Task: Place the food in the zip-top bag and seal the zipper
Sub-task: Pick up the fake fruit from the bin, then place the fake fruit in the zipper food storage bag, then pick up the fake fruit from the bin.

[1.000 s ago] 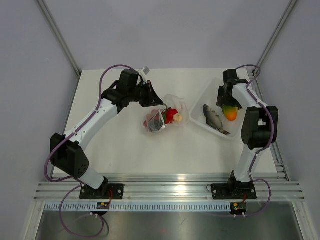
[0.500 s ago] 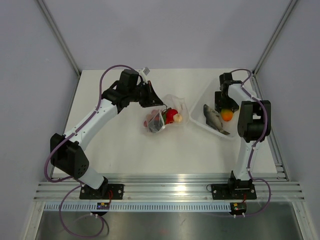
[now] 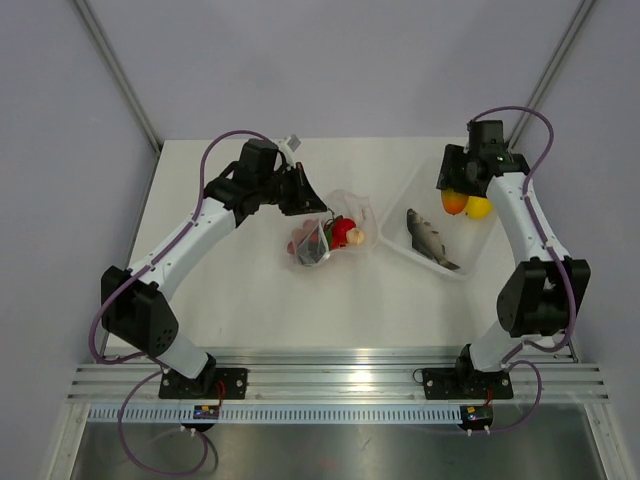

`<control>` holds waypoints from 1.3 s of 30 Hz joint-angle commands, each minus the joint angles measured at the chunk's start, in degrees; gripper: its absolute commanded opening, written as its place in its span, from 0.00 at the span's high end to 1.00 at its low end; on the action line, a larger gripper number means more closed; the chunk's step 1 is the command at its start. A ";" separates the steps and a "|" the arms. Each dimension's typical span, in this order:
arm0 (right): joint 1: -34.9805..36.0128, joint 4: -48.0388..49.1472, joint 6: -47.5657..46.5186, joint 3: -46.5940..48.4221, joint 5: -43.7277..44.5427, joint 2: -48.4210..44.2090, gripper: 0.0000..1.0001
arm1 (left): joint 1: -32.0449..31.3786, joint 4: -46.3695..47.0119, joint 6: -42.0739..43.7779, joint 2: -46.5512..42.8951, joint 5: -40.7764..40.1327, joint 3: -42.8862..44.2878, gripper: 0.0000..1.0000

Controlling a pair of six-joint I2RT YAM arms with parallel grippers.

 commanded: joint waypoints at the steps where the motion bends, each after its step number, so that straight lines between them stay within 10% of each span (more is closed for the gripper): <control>1: 0.41 -0.83 4.42 -0.86 -9.27 -7.34 0.48 | -0.20 1.17 1.08 0.81 2.48 1.24 1.00; 10: 17.34 -0.31 9.08 1.25 -10.96 -16.77 0.47 | -0.20 0.39 1.43 0.72 1.34 2.11 1.00; 23: 34.34 6.63 14.00 1.07 -10.26 -4.74 0.46 | -0.20 -0.32 0.38 0.37 0.72 2.81 1.00; 30: 37.07 3.30 11.90 5.82 -11.94 -0.07 0.01 | -0.20 0.47 -0.59 0.90 1.42 3.87 1.00; 39: 32.77 0.40 9.78 3.10 0.72 -8.58 0.03 | -0.20 0.47 -0.59 1.25 1.33 4.05 1.00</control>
